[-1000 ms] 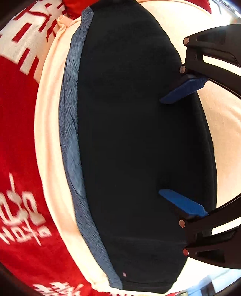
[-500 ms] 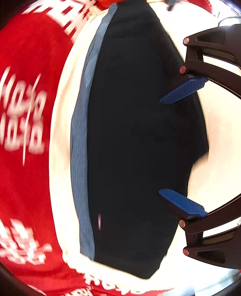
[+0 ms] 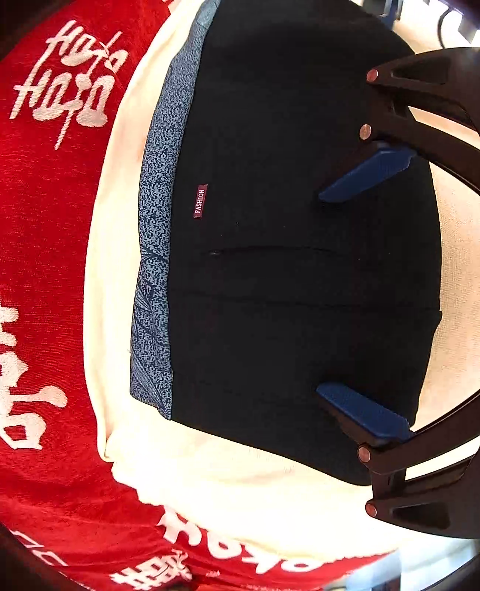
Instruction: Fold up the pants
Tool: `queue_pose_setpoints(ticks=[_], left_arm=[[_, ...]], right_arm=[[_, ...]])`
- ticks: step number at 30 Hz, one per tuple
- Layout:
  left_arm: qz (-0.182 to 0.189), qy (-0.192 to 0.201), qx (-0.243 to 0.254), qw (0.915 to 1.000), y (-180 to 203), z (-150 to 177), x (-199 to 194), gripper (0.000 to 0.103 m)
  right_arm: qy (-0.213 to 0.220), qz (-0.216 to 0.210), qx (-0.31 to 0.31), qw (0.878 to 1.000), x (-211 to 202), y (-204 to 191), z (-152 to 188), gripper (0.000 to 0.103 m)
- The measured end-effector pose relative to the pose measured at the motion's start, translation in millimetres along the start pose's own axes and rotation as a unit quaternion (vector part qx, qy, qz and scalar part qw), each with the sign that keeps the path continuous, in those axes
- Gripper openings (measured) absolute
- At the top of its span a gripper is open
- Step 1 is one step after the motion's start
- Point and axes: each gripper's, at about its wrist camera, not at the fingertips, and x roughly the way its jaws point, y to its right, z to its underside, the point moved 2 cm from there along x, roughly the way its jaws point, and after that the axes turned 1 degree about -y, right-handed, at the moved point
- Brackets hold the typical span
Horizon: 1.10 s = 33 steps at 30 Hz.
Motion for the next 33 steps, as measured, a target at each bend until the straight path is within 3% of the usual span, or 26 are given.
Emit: queue_pose_setpoints(ticks=[1,2,6,7,8,10,12,14,16,18,19,20,22,27,28,29,30,33], left_arm=[[0.007,-0.001,0.000,1.0000,-5.0,-2.2,1.9,0.099],[0.012,-0.003,0.002,0.9999,-10.2,-3.5,3.0,0.099],[0.023,-0.010,0.031,0.9992,-11.2,-0.7,-8.8,0.099],[0.026,-0.010,0.039,0.9989,-13.2,0.8,-8.9,0.099],[0.024,-0.009,0.045,0.9987,10.8,13.8,-25.4,0.099],[0.009,-0.002,0.061,0.9981,28.3,23.0,-37.4,0.099],[0.000,0.001,0.061,0.9981,28.4,24.8,-38.7,0.099],[-0.007,-0.006,0.058,0.9983,32.4,28.5,-45.6,0.099],[-0.016,-0.014,0.065,0.9977,42.9,29.3,-54.9,0.099],[0.011,-0.011,0.068,0.9975,62.5,30.4,-71.4,0.099],[0.028,-0.006,0.070,0.9971,74.7,30.4,-79.0,0.099],[0.043,-0.003,0.075,0.9963,88.5,29.1,-84.6,0.099],[0.072,-0.002,0.086,0.9937,120.7,25.0,-90.4,0.099],[0.107,-0.002,0.096,0.9896,186.0,20.8,-88.6,0.099],[0.113,-0.005,0.090,0.9895,192.5,19.8,-86.7,0.099],[0.118,-0.009,0.085,0.9894,197.8,20.2,-84.3,0.099],[0.119,-0.018,0.083,0.9893,203.0,21.6,-81.5,0.099],[0.109,-0.042,0.100,0.9882,211.4,37.4,-74.9,0.099]], right_arm=[[0.001,0.006,0.018,1.000,1.4,0.5,-5.2,0.019],[0.004,0.018,0.019,1.000,0.7,-5.1,-7.4,0.010],[0.028,0.043,-0.063,0.997,-14.4,-48.5,4.0,0.010],[0.027,0.056,-0.064,0.996,-15.4,-46.4,10.2,0.009],[0.027,0.069,-0.062,0.995,-12.7,-40.6,13.0,0.007],[0.020,0.122,-0.062,0.990,-1.7,-16.8,17.2,0.006],[0.020,0.106,-0.056,0.993,-2.5,-4.5,18.9,0.004],[0.004,0.108,-0.044,0.993,-10.5,-3.8,21.1,0.012],[-0.016,0.146,-0.055,0.988,-25.5,-6.1,26.0,0.017],[-0.004,0.156,-0.073,0.985,-52.9,-13.1,27.2,0.037],[0.012,0.161,-0.071,0.984,-67.5,-17.2,22.4,0.061],[0.031,0.154,-0.065,0.985,-79.8,-19.3,15.2,0.067],[0.056,0.127,-0.042,0.989,-96.1,-14.4,0.5,0.066],[0.086,0.077,0.048,0.992,-103.9,19.1,-24.8,0.045],[0.090,0.068,0.058,0.992,-104.3,21.7,-27.8,0.038],[0.097,0.056,0.074,0.991,-104.1,26.1,-31.1,0.019],[0.101,0.056,0.080,0.990,-104.1,28.3,-30.9,0.009],[0.118,0.056,0.075,0.989,-108.0,20.0,-21.0,0.008]])
